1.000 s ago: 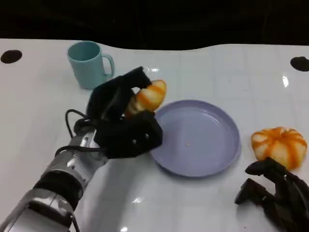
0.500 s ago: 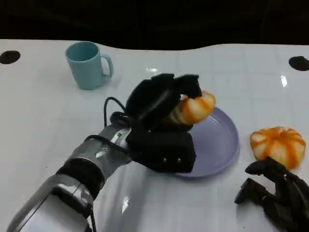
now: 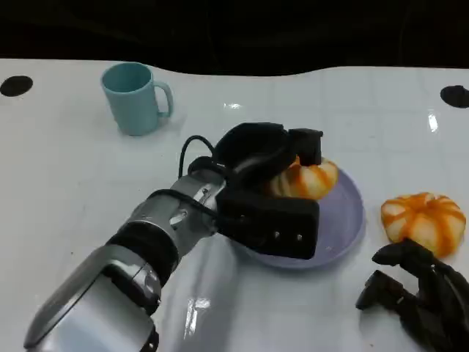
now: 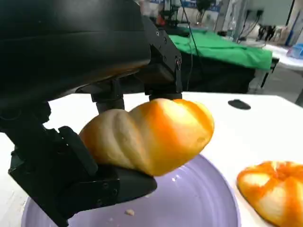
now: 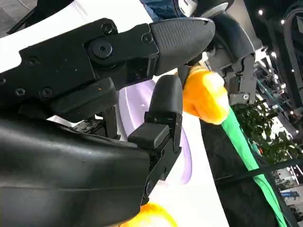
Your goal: Grasp the bread from the table and place it into the plate.
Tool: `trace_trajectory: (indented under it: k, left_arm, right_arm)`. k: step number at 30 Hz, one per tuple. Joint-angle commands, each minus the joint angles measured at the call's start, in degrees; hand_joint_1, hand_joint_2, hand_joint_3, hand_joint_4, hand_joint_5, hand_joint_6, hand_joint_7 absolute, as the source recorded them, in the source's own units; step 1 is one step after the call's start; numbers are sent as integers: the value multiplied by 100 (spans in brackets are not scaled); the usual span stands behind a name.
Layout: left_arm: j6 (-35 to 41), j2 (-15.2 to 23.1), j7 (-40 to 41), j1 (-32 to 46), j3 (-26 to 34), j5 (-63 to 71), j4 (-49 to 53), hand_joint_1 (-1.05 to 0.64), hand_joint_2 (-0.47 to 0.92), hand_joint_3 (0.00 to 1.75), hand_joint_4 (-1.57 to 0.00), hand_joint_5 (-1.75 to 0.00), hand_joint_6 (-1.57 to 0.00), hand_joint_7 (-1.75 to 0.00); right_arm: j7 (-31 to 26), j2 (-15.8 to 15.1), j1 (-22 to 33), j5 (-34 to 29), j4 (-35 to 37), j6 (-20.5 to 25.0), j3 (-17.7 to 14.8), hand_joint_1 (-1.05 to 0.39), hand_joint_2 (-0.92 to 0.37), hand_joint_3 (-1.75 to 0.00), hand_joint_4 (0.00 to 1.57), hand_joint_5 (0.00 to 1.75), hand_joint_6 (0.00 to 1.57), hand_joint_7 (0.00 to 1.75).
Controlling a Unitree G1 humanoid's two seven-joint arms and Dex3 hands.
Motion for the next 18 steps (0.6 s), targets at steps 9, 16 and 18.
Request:
trace_trajectory:
  k: [9, 16, 18]
  left_arm:
    - [351, 208, -2226, -458, 126, -308, 46, -86, 92, 51, -10, -31, -25, -2]
    - [326, 335, -2502, -448, 135, -287, -53, -102, 92, 67, 0, -23, -17, 0]
    - [329, 337, -2513, -445, 137, -288, -63, -103, 92, 68, 0, -23, -17, 0]
  right_arm:
    - [47, -60, 33, 70, 29, 103, -61, -51, -92, -23, 68, 146, 62, 112]
    - [56, -57, 35, 79, 25, 103, -60, -51, -92, -24, 68, 146, 62, 111]
    - [56, -57, 35, 79, 25, 103, -60, -51, -92, -24, 68, 146, 62, 111]
